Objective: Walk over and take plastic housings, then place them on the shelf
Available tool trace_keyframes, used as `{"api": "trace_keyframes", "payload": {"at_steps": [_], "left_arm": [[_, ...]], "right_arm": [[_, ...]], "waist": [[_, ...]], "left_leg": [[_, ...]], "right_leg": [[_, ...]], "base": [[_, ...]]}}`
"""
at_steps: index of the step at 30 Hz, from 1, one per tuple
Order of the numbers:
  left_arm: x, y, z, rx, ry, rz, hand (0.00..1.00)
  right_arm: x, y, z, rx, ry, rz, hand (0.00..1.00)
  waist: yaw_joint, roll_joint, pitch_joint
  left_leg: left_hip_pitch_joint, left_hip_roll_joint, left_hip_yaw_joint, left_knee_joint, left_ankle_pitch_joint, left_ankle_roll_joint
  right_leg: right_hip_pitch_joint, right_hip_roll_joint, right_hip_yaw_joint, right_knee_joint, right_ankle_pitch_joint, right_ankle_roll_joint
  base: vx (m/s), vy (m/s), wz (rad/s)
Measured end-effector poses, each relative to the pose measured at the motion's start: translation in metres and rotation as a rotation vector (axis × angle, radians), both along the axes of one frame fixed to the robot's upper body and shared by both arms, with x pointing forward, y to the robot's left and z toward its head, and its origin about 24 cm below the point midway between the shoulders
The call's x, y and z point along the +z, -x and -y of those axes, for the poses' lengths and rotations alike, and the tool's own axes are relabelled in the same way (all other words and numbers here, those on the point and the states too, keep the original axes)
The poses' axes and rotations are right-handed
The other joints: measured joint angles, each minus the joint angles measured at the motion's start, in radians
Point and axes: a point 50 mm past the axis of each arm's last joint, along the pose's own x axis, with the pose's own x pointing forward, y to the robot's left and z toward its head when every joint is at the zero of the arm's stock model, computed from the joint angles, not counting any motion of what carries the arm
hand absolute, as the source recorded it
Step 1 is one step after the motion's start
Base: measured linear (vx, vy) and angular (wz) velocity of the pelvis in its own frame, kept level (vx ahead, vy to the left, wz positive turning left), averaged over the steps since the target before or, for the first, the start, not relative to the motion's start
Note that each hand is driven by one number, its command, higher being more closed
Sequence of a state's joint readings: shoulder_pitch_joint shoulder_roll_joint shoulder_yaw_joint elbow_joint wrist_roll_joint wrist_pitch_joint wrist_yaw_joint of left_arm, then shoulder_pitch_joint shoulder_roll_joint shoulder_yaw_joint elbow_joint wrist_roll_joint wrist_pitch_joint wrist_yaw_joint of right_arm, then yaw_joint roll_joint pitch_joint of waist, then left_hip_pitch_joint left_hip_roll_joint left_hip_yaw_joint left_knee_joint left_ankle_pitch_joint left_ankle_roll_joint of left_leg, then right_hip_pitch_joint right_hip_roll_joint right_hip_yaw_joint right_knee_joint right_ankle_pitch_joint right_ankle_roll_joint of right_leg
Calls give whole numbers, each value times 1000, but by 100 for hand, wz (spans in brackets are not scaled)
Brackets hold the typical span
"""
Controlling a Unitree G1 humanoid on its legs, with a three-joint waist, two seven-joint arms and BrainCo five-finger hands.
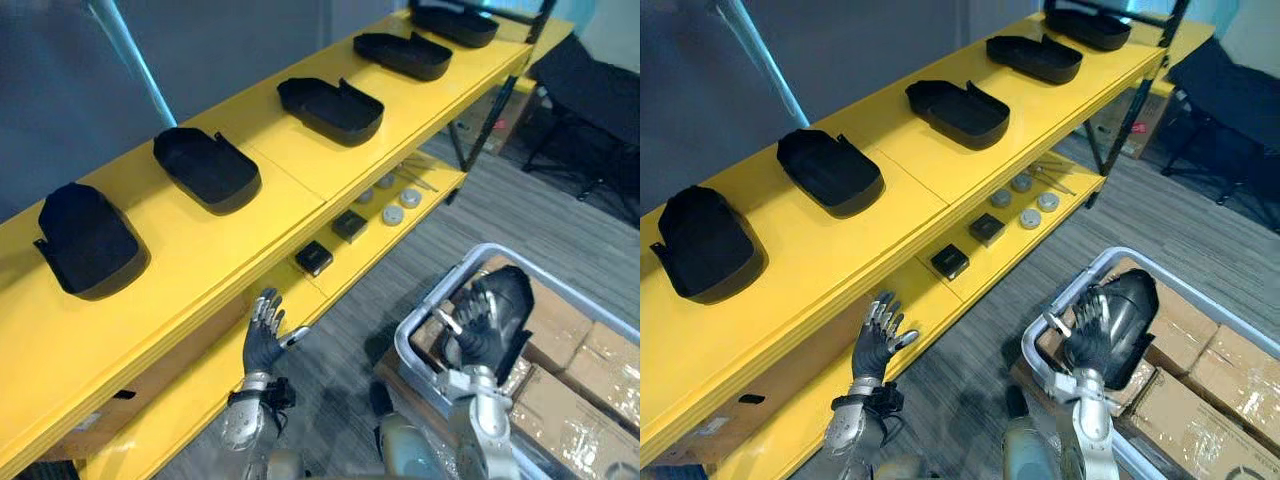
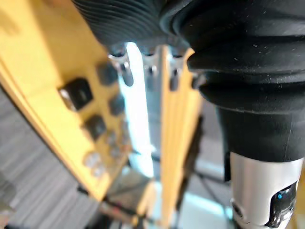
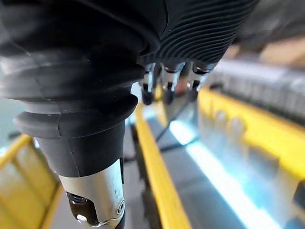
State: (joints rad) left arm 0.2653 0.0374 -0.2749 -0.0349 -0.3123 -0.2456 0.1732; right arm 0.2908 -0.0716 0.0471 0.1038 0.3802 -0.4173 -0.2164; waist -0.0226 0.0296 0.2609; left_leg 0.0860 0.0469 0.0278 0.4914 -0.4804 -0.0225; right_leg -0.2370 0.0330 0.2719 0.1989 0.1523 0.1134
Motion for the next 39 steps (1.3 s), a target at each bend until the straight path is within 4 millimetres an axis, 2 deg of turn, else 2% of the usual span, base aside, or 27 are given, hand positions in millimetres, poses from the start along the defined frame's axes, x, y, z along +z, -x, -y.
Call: {"api": "trace_keyframes", "payload": {"at_steps": [1, 2, 3, 4, 5, 7, 9, 12, 13, 14, 15, 16, 17, 18, 19, 21, 23, 24, 27, 28, 29, 31, 32, 33, 34, 36, 39], "left_arm": [[0, -1, -1, 1, 3, -6, 0], [0, -2, -6, 6, 4, -9, 0], [-1, -2, -10, 13, -10, -18, 0], [-3, -3, -12, 22, -22, -34, 0], [-4, -3, -16, 38, -17, -42, 0], [-9, 0, -21, 67, 2, -70, 0], [-16, 9, -27, 94, 0, -105, 0], [-29, 21, -36, 119, -12, -169, 0], [-32, 24, -37, 120, -12, -182, 0], [-33, 25, -38, 112, -11, -183, 0], [-33, 24, -39, 102, -13, -182, 0], [-36, 23, -33, 90, 22, -192, 0], [-36, 22, -29, 83, 49, -191, 0], [-35, 21, -20, 60, 90, -185, 0], [-32, 16, -18, 58, 122, -172, 0], [-33, 13, -17, 67, 165, -176, 0], [-33, 1, -6, 46, 193, -177, 0], [-36, -5, -1, 60, 227, -188, 0], [-40, -8, 4, 83, 280, -214, 0], [-42, -6, 5, 85, 301, -215, 0], [-44, -1, 6, 80, 304, -222, 0], [-48, 6, 7, 70, 267, -240, 0], [-50, 10, 9, 56, 243, -249, 0], [-50, 11, 11, 43, 225, -255, 0], [-53, 15, 13, 9, 163, -274, 0], [-59, 19, 13, -41, 57, -306, 0], [-73, 23, 1, -40, -106, -379, 0]], "right_arm": [[-1, 3, 0, 2, -2, -4, 0], [-2, 6, -1, 12, -5, -2, 0], [-1, 6, -3, 20, -8, 5, 0], [0, 5, -4, 41, -9, 18, 0], [1, 4, -5, 56, -9, 28, 0], [3, 2, -6, 58, -1, 33, 0], [6, -4, -12, 70, -5, 52, 0], [8, -13, -26, 111, -18, 61, 0], [6, -11, -27, 115, -11, 52, 0], [5, -9, -27, 105, 4, 38, 0], [4, -8, -27, 99, 8, 30, 0], [3, -7, -21, 88, 37, 18, 0], [3, -7, -18, 86, 50, 14, 0], [2, -5, -14, 72, 61, -2, 0], [-1, -3, -13, 69, 61, -24, 0], [-4, -1, -15, 95, 68, -49, 0], [-5, -7, -13, 151, 121, -85, 0], [-5, -11, -10, 190, 169, -117, 0], [-8, -16, -8, 207, 177, -146, 0], [-7, -17, -4, 190, 179, -143, 0], [-5, -19, 1, 171, 184, -134, 0], [-2, -25, 10, 138, 200, -116, 0], [-3, -29, 14, 133, 219, -123, 0], [-4, -32, 16, 131, 242, -132, 0], [-8, -38, 17, 128, 272, -157, 0], [-8, -49, 13, 134, 295, -156, 0], [6, -89, 9, 123, 313, -119, 0]], "waist": [[3, -14, 8], [6, -37, 19], [1, -53, 22], [-1, -56, 24], [8, -60, 23], [19, -56, 21], [29, -44, 16], [45, -34, 8], [44, -39, 4], [45, -53, -4], [46, -65, -12], [55, -24, -21], [50, -7, -24], [28, 1, -27], [22, -8, -31], [20, -12, -42], [-2, 25, -35], [-6, 22, -32], [-24, 13, -25], [-14, 8, -14], [-9, 14, -4], [-7, 15, 1], [-5, 16, 3], [1, 20, 11], [19, 10, 26], [30, -1, 36], [68, 2, 76]], "left_leg": [[8, -2, 25, 5, 0, 3], [13, -2, 51, 6, 5, 10], [7, -3, 75, 4, 13, 19], [-21, 9, 110, -3, 31, 31], [-39, 35, 153, -15, 52, 30], [-37, 66, 183, -53, 90, 22], [-38, 116, 221, -70, 113, 4], [-45, 193, 277, -69, 131, -31], [-49, 214, 289, -67, 134, -57], [-53, 223, 290, -64, 131, -88], [-52, 222, 285, -64, 128, -106], [-52, 245, 254, -85, 136, -118], [-48, 259, 255, -98, 148, -137], [-29, 265, 270, -130, 164, -162], [1, 265, 309, -150, 173, -179], [20, 281, 347, -162, 184, -199], [18, 325, 339, -170, 215, -191], [13, 327, 334, -158, 254, -148], [-83, 342, 287, -22, 322, -52], [-137, 342, 243, 53, 307, -67], [-165, 312, 209, 59, 267, -89], [-201, 244, 192, -26, 247, -84], [-207, 198, 188, -149, 277, -81], [-206, 176, 171, -194, 328, -96], [-166, 146, 176, -246, 363, -128], [-168, 108, 171, -291, 388, -110], [-184, 74, 163, -290, 396, -100]], "right_leg": [[16, -5, -13, -27, 26, -9], [33, -18, -40, -80, 59, -48], [34, -36, -72, -105, 24, -75], [-8, -62, -173, -92, -49, -103], [-52, -73, -237, -2, -53, -114], [-74, -106, -284, 158, -73, -125], [-72, -144, -304, 287, -143, -125], [-50, -247, -317, 399, -151, -136], [-40, -284, -324, 409, -142, -137], [-17, -306, -320, 369, 20, -172], [-4, -301, -321, 336, 32, -146], [-14, -265, -331, 314, 12, -137], [-16, -249, -336, 296, 1, -134], [-7, -244, -366, 274, -58, -99], [12, -254, -414, 252, -134, -42], [35, -246, -492, 198, -230, 19], [11, -187, -490, 205, -239, -11], [-8, -179, -481, 228, -254, -34], [3, -167, -477, 186, -257, -45], [25, -161, -470, 134, -242, -60], [52, -160, -469, 89, -225, -67], [68, -176, -476, 57, -209, -62], [72, -192, -490, 47, -196, -51], [78, -196, -491, 42, -192, -44], [97, -219, -493, 17, -177, -21], [118, -247, -513, -45, -132, 5], [150, -262, -524, -127, -67, 22]], "base": [[-220, 136, -110], [-165, 40, -69], [-245, 22, -80], [-348, 18, -79], [-289, 21, -75], [-183, -5, -57], [-108, -54, -74], [-49, -168, -75], [-2, -270, -59], [8, -362, -64], [0, -310, -85], [-4, -237, -80], [8, -269, -87], [20, -322, -69], [32, -331, -69], [28, -299, -77], [34, -317, -55], [15, -231, -29], [-40, -211, -3], [-11, -91, -16], [8, -45, -15], [6, 29, 3], [10, 79, 10], [24, 117, 3], [47, 155, 17], [67, 153, 26], [43, 85, 19]]}}
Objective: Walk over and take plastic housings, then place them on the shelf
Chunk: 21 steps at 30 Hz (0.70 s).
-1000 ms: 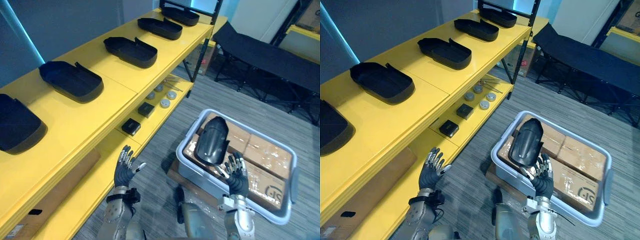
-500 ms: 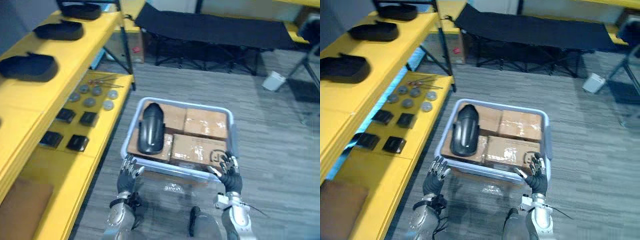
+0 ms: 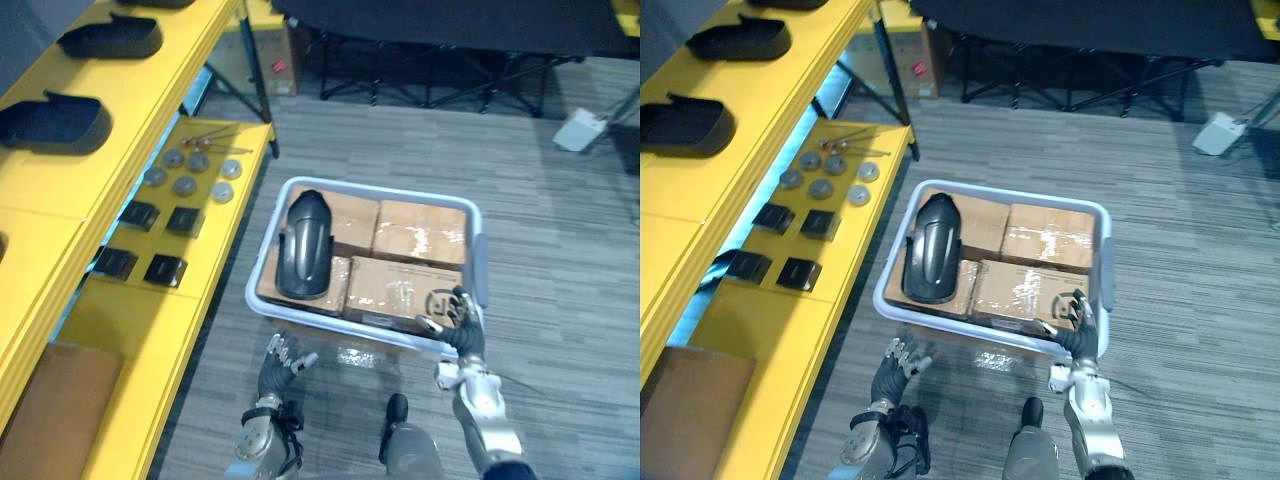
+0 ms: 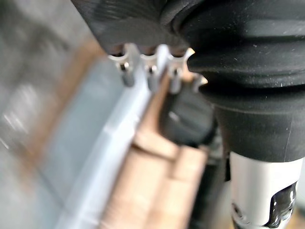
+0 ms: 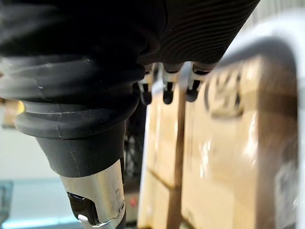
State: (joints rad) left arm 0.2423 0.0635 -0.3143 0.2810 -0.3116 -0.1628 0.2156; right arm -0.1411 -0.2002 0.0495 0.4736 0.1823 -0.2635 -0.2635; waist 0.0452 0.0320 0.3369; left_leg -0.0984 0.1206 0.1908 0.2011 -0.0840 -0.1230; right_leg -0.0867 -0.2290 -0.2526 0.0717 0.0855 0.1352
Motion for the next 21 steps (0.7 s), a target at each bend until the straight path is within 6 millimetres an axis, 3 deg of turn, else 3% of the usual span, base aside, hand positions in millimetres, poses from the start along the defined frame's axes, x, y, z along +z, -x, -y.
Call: {"api": "trace_keyframes", "payload": {"at_steps": [2, 5, 6, 11, 17, 21], "left_arm": [[-11, -1, -19, 83, -50, -73, 0], [-33, 8, -41, 192, -73, -191, 0], [-44, 17, -54, 242, -97, -251, 0], [-49, 21, -64, 266, -99, -238, 0], [-79, 59, -61, 203, -75, -422, 0], [-84, 67, -53, 148, -53, -455, 0]], "right_arm": [[30, -37, 3, -8, 37, 78, 0], [66, -71, 13, -27, 71, 142, 0], [87, -88, 26, -71, 73, 153, 0], [121, -110, 45, -145, 65, 153, 0], [132, -119, 65, -216, 21, 46, 0], [135, -118, 78, -258, 38, -16, 0]], "waist": [[13, 16, 43], [51, 29, 76], [88, 36, 82], [153, 67, 109], [173, 98, 158], [193, 118, 174]], "left_leg": [[-25, -21, -51, 5, 8, 11], [-59, -36, -93, 9, 21, 19], [-90, -46, -109, 1, 32, 23], [-135, -72, -158, 7, 52, 32], [-188, -107, -193, 96, 25, 57], [-238, -108, -207, 195, -14, 64]], "right_leg": [[20, -18, -57, -8, 10, 6], [17, -29, -99, -6, 11, 8], [-3, -36, -121, -1, 11, 8], [-21, -65, -174, 32, 10, 9], [-39, -116, -213, 119, -29, 25], [-59, -130, -216, 178, -54, 28]], "base": [[-16, 59, 59], [-49, 39, 53], [-48, 36, 51], [-30, 36, 38], [-41, 66, 23], [-77, 68, 7]]}}
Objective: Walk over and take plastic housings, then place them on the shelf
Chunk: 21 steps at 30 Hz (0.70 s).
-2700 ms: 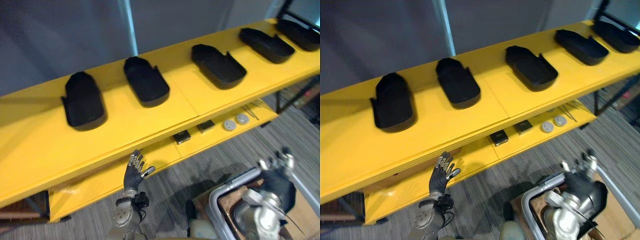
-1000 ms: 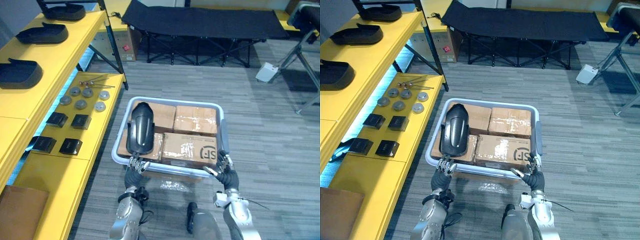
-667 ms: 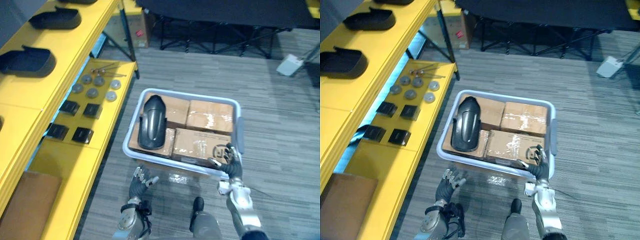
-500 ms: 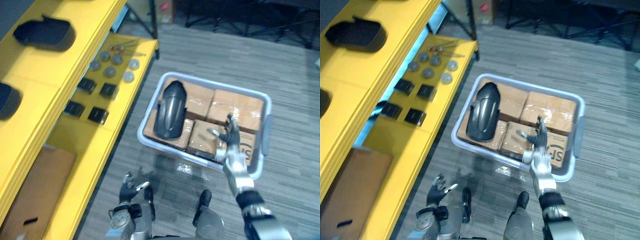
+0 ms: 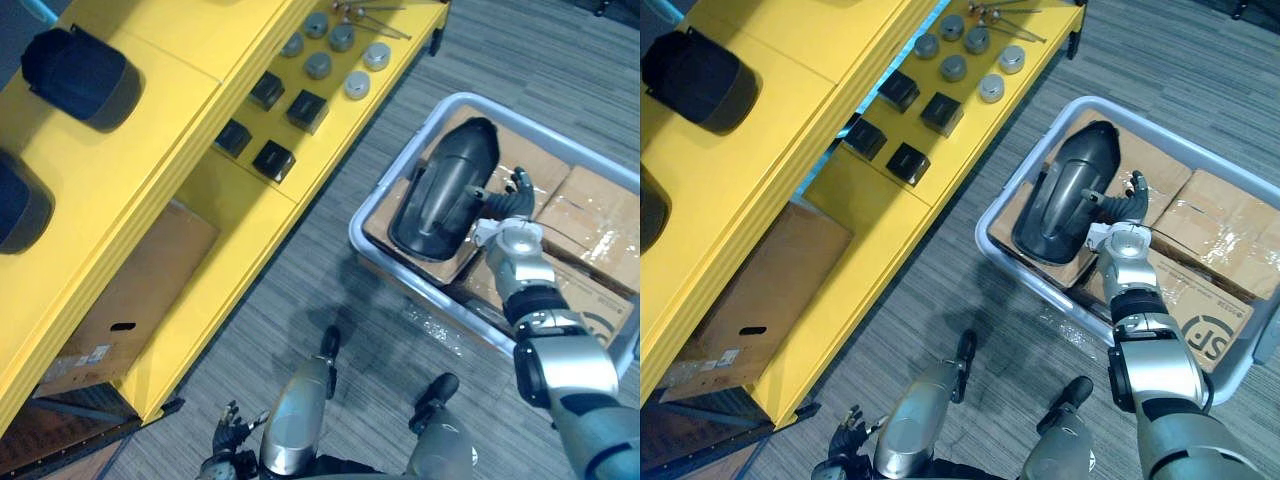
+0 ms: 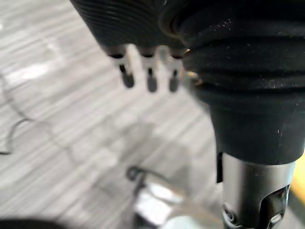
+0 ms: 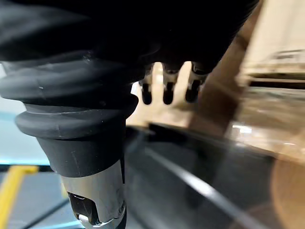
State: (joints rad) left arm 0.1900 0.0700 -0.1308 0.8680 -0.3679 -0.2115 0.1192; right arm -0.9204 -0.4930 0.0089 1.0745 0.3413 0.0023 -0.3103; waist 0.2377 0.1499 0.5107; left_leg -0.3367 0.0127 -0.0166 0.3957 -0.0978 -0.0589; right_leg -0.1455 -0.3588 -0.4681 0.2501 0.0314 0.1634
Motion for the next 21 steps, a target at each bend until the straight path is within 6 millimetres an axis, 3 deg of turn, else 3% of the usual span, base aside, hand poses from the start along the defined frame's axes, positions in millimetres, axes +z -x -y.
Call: {"api": "trace_keyframes", "payload": {"at_steps": [3, 4, 8, 13, 16, 21], "left_arm": [[-3, 5, 2, 20, 38, -19, 0], [-3, 5, 6, 20, 54, -20, 0], [-4, 6, 7, 37, 77, -35, 0], [-9, 11, 12, 53, 106, -74, 0], [-9, 7, 16, 16, 102, -71, 0], [-8, 4, 18, -2, 101, -55, 0]], "right_arm": [[1, 0, 7, -30, -9, -62, 0], [-2, 1, 9, -51, -16, -89, 100], [-7, 3, 10, -63, -26, -134, 100], [-3, 8, 25, -107, 82, -252, 100], [-22, 20, 36, -170, 161, -424, 100], [-10, 18, 39, -201, 247, -469, 100]], "waist": [[9, 8, 2], [14, 9, 2], [25, 13, 3], [30, 39, -4], [57, 59, -18], [67, 72, -27]], "left_leg": [[-18, -2, -1, 40, -20, 8], [-22, -4, -2, 49, -23, 12], [-29, -5, -3, 61, -29, 13], [-35, -7, 0, 54, -24, 9], [-40, -10, 0, 30, -7, 4], [-49, -10, -4, 12, 11, 7]], "right_leg": [[-11, -12, 3, 36, -19, 2], [-11, -15, 2, 45, -24, 0], [-17, -26, 2, 64, -30, 2], [-32, -37, 2, 70, -30, 2], [-47, -40, 0, 69, -30, 0], [-59, -40, -10, 70, -27, 0]], "base": [[-98, 73, 2], [-89, 44, 4], [-70, 30, 4], [-58, 13, 1], [-2, -10, 3], [24, -25, 5]]}}
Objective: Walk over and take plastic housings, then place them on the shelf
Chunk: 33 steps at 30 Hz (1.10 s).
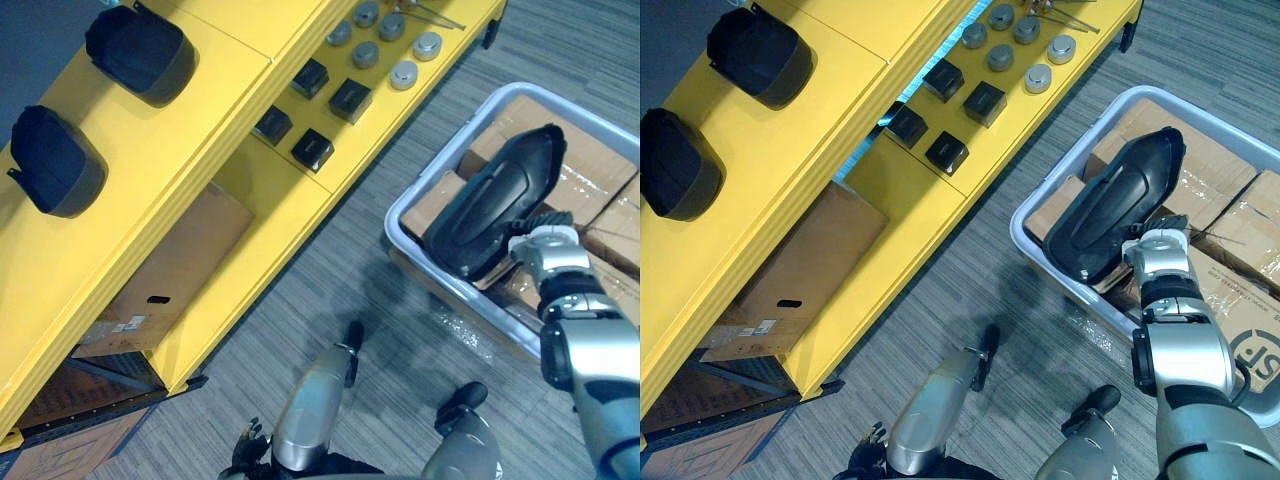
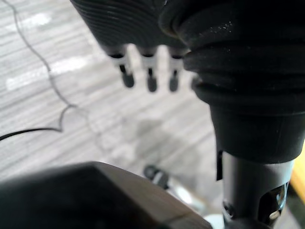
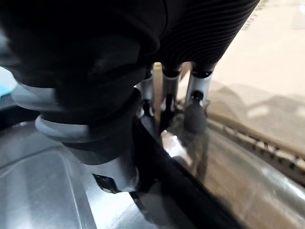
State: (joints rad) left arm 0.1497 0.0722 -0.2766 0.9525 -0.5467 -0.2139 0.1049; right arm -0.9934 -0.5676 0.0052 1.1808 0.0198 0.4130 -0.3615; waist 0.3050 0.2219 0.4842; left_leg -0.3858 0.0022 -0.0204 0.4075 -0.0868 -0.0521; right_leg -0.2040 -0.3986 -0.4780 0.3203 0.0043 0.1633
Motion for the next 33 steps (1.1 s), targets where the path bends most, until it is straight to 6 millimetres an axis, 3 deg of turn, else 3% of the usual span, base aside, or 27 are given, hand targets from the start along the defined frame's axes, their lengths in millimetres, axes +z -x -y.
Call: {"api": "trace_keyframes", "payload": {"at_steps": [10, 14, 17, 21, 22, 23, 26, 30, 33], "left_arm": [[12, -16, 0, -19, 3, 101, 0], [21, -23, -1, 25, -34, 162, 0], [36, -32, -7, 47, -183, 237, 0], [89, -69, -26, 140, -469, 480, 0], [111, -81, -38, 157, -611, 543, 0], [120, -85, -44, 167, -677, 564, 0], [140, -95, -60, 128, -837, 600, 0], [158, -102, -61, 91, -917, 669, 0], [173, -109, -54, 80, -933, 750, 0]], "right_arm": [[8, 9, 25, -48, 91, 11, 100], [9, 8, 24, 3, 164, 70, 100], [12, 4, 18, 70, 260, 110, 100], [11, 4, 3, 155, 353, 197, 100], [11, 4, -11, 202, 373, 261, 100], [12, 4, -20, 226, 391, 294, 100], [11, 10, -40, 276, 416, 385, 100], [0, 15, -53, 302, 419, 394, 100], [5, 16, -62, 320, 448, 428, 100]], "waist": [[8, 18, -13], [4, 17, -12], [-11, 9, -6], [-53, -27, 19], [-86, -48, 31], [-105, -60, 39], [-154, -99, 44], [-180, -128, 37], [-187, -143, 9]], "left_leg": [[-20, -11, -25, 4, 0, 1], [-20, -9, -18, 3, 0, 2], [-15, 4, 11, -2, 5, 3], [38, 14, 50, -41, 20, 1], [72, 19, 69, -60, 20, 0], [93, 24, 83, -73, 20, 0], [152, 42, 118, -126, 26, -11], [229, 73, 143, -192, 42, -36], [255, 96, 148, -242, 59, -57]], "right_leg": [[12, -5, -41, -2, -12, -2], [12, -3, -40, -18, -2, 2], [12, 0, -38, -41, 13, 4], [28, 6, -13, -56, 35, 2], [41, 12, 5, -63, 35, 1], [51, 17, 16, -71, 35, 1], [70, 39, 44, -101, 39, -4], [110, 79, 65, -141, 48, -16], [122, 113, 67, -178, 54, -26]], "base": [[-18, 11, 11], [-24, 16, -9], [10, 7, -16], [65, -36, -25], [88, -51, -44], [73, -43, -41], [66, -39, -36], [78, -77, -32], [28, -83, -15]]}}
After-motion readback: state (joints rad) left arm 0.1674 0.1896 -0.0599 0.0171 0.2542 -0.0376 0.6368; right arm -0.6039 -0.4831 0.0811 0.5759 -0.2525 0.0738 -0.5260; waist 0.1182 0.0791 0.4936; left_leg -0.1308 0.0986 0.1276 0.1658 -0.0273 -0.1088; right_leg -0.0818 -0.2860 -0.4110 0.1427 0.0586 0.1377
